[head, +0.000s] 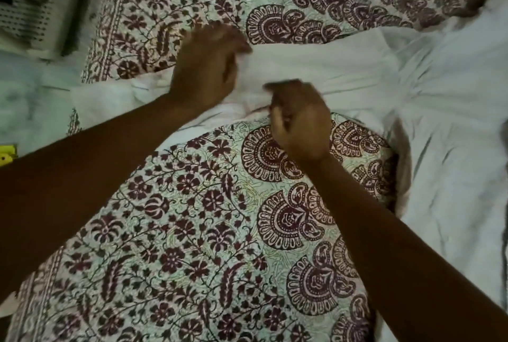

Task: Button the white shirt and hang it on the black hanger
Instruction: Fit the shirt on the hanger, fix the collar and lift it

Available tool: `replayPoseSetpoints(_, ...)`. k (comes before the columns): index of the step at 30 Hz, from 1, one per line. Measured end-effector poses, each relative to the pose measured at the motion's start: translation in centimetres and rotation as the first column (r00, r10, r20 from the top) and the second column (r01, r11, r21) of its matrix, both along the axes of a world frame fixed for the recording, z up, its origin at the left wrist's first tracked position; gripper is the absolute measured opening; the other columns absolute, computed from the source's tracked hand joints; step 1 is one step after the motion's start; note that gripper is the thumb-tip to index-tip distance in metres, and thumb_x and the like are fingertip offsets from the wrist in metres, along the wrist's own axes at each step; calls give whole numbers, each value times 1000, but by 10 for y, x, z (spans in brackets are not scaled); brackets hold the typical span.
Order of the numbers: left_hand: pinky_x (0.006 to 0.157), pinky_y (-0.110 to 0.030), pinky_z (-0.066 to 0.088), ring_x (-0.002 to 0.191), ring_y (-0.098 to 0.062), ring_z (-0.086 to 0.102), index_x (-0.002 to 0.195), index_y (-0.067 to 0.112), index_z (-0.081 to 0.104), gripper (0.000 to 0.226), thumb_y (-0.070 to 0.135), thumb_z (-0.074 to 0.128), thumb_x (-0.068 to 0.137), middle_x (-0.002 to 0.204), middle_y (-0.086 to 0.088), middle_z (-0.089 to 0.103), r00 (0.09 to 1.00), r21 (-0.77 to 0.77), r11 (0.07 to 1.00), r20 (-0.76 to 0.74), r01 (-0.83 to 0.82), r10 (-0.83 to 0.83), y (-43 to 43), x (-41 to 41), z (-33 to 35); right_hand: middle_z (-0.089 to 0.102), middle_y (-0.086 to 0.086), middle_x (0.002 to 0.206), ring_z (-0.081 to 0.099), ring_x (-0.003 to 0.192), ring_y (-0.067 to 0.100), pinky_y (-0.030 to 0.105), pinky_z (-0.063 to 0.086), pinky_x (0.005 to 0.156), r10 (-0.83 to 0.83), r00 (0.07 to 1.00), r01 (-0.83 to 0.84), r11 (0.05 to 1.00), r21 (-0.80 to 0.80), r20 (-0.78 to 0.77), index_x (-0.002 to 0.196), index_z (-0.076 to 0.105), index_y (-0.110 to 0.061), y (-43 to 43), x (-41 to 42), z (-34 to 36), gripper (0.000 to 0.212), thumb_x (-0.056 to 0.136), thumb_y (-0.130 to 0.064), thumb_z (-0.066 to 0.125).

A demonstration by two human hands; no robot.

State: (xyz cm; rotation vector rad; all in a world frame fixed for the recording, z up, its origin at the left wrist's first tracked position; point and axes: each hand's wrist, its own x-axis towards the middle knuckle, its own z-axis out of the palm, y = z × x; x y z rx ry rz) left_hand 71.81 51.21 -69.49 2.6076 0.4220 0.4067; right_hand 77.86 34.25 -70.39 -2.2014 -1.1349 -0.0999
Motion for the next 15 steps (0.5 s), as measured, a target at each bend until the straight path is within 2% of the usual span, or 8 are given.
replayPoseSetpoints(1, 105, -39, 33, 112, -25, 56, 121, 16, 59, 34, 20, 50, 88, 126, -5, 59, 988, -46, 988, -53, 145, -148, -3, -4, -5, 64, 15, 117, 60, 107, 29, 46, 49, 92, -107, 994, 110, 991, -82, 36, 118, 62, -10, 4, 9, -1, 39, 87, -27, 45)
replayPoseSetpoints(2, 108, -45, 31, 120, -26, 52, 131, 17, 50, 44, 32, 51, 90, 135, -6, 53, 959, -41, 971, -149, 237, -240, -4, -8, -12, 49, 18, 137, 44, 128, 34, 52, 33, 108, -169, 984, 178, 950, -255, 58, 133, 50, -13, 6, 18, -3, 53, 89, -42, 43)
replayPoseSetpoints(3, 112, -48, 22, 131, -27, 40, 139, 18, 38, 56, 44, 46, 90, 145, -5, 41, 924, 8, 957, -264, 290, -278, -2, -13, -21, 25, 17, 152, 20, 141, 37, 56, 13, 114, -182, 983, 179, 870, -459, 38, 145, 30, -19, 8, 26, -6, 71, 87, -60, 37)
replayPoseSetpoints(4, 114, -50, 11, 140, -26, 25, 145, 20, 26, 66, 55, 36, 89, 152, -2, 27, 900, 79, 946, -341, 315, -271, 1, -17, -29, 3, 14, 157, 0, 144, 38, 60, -1, 112, -172, 985, 135, 781, -610, -3, 149, 12, -25, 8, 31, -10, 88, 80, -75, 31)
replayPoseSetpoints(5, 113, -52, 3, 143, -24, 14, 147, 22, 16, 75, 64, 26, 86, 155, 2, 16, 888, 141, 935, -385, 325, -251, 5, -18, -33, -11, 12, 157, -12, 143, 38, 65, -6, 109, -158, 987, 96, 719, -688, -28, 149, -1, -29, 8, 34, -16, 98, 73, -84, 26)
replayPoseSetpoints(7, 111, -58, -3, 145, -24, 3, 148, 23, 5, 91, 78, 15, 77, 157, 4, 4, 873, 226, 917, -444, 329, -204, 10, -19, -35, -20, 11, 156, -18, 141, 40, 70, -6, 106, -138, 990, 86, 695, -714, -15, 147, -12, -31, 8, 34, -23, 108, 64, -91, 21)
replayPoseSetpoints(10, 107, -62, -10, 145, -27, -6, 149, 20, -2, 113, 92, 12, 61, 157, 2, -4, 858, 304, 895, -494, 325, -144, 16, -18, -34, -25, 13, 154, -21, 138, 44, 73, -6, 103, -144, 990, 89, 658, -748, -9, 146, -17, -30, 11, 33, -23, 119, 55, -96, 22)
replayPoseSetpoints(15, 104, -67, -9, 143, -34, -9, 148, 14, -2, 128, 95, 12, 50, 158, -5, -4, 867, 373, 896, -497, 241, -26, 21, -24, -36, -31, 15, 151, -25, 135, 47, 75, -8, 100, -159, 987, 73, 623, -779, -34, 144, -21, -32, 17, 36, -18, 123, 51, -98, 25)
